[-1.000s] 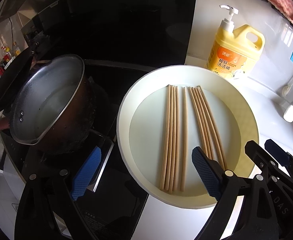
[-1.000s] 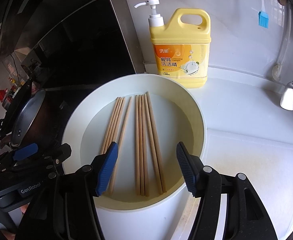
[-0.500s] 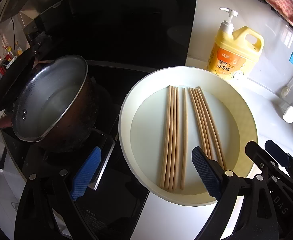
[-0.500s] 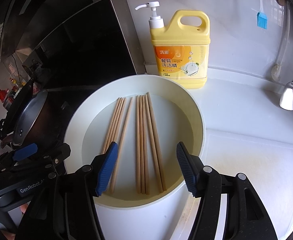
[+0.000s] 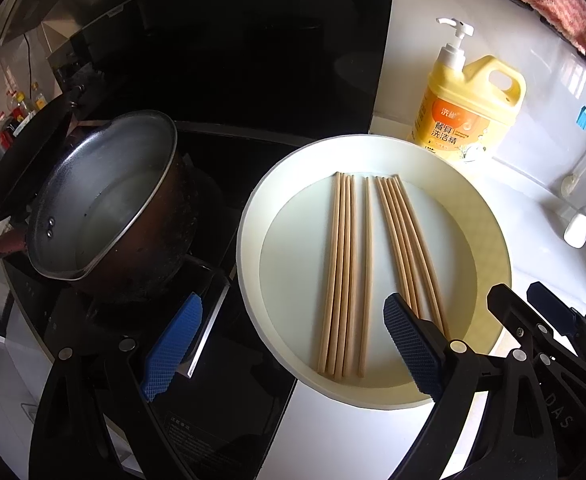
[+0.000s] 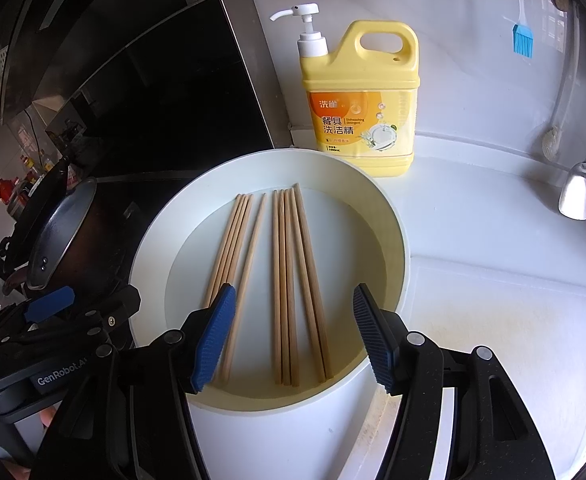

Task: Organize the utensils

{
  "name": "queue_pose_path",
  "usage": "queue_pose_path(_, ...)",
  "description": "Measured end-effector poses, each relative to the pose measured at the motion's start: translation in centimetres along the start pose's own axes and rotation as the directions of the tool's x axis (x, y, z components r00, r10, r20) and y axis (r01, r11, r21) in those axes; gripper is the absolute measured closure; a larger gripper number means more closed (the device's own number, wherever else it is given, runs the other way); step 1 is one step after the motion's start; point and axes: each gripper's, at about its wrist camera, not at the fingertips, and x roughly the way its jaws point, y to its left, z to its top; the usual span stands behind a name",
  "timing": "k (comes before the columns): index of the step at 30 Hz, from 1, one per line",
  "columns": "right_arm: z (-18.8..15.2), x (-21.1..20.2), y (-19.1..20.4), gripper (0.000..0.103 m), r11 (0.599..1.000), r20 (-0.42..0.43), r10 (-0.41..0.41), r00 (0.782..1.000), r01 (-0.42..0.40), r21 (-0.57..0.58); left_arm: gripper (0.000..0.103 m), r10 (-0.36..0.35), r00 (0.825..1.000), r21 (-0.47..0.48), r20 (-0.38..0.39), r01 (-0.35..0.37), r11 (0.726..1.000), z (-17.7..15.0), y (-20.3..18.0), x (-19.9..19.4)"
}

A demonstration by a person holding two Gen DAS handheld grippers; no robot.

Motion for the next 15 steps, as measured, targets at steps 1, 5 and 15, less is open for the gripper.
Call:
queue_pose_path(1, 0.01, 0.0, 0.0, 0.044, 1.0, 0.0, 0.0, 1.0, 0.0, 0.0, 0.012, 0.003, 1.0, -0.001, 0.0, -0.003, 1.0, -0.03, -0.03, -0.02)
queue_pose_path(5, -0.02, -0.1, -0.03, 0.044, 1.0, 0.001, 0.002, 1.0, -0.002, -0.004, 0.011, 0.013, 1.0, -0.002, -0.001, -0.013, 1.0, -0.02, -0.05, -0.07)
queue_pose_path(15, -0.17, -0.13, -0.2, 0.044, 1.0, -0.003, 0.004, 1.0, -0.004, -0.003, 0.009, 0.038, 0.999, -0.004, -0.003, -0.038, 0.999, -0.24, -0.15, -0.15)
